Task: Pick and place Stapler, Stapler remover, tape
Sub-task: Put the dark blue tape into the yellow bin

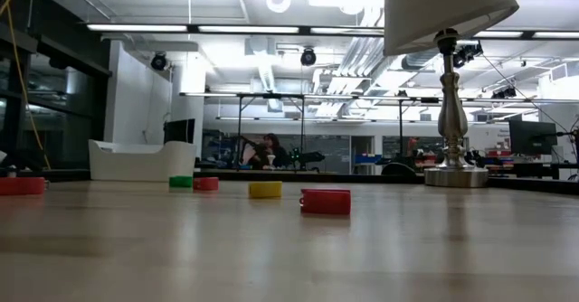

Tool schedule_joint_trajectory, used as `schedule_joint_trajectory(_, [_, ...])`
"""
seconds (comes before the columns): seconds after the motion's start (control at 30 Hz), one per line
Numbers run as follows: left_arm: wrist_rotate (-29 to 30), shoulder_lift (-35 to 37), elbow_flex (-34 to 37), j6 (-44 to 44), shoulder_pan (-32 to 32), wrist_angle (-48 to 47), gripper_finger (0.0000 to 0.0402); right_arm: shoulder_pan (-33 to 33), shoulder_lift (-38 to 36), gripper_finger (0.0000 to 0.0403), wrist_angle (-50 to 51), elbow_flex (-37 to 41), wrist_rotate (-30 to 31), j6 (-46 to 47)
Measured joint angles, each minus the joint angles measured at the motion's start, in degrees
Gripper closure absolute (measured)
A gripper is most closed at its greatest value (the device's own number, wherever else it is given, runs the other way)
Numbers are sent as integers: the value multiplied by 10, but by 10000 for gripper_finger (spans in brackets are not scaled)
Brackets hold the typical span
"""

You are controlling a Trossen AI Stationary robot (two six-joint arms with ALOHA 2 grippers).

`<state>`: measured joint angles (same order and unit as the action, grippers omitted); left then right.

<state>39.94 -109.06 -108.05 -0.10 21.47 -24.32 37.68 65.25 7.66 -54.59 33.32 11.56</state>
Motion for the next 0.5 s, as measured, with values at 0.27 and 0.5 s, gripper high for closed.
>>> schedule_joint_trajectory(0.27, [5, 1, 0, 18, -7, 24, 366, -30, 0, 223, -33, 0, -78, -4])
schedule_joint_trajectory(0.5, [-2, 2, -1, 49, -11, 46, 366, -36, 0, 261, -44, 0, -94, -1])
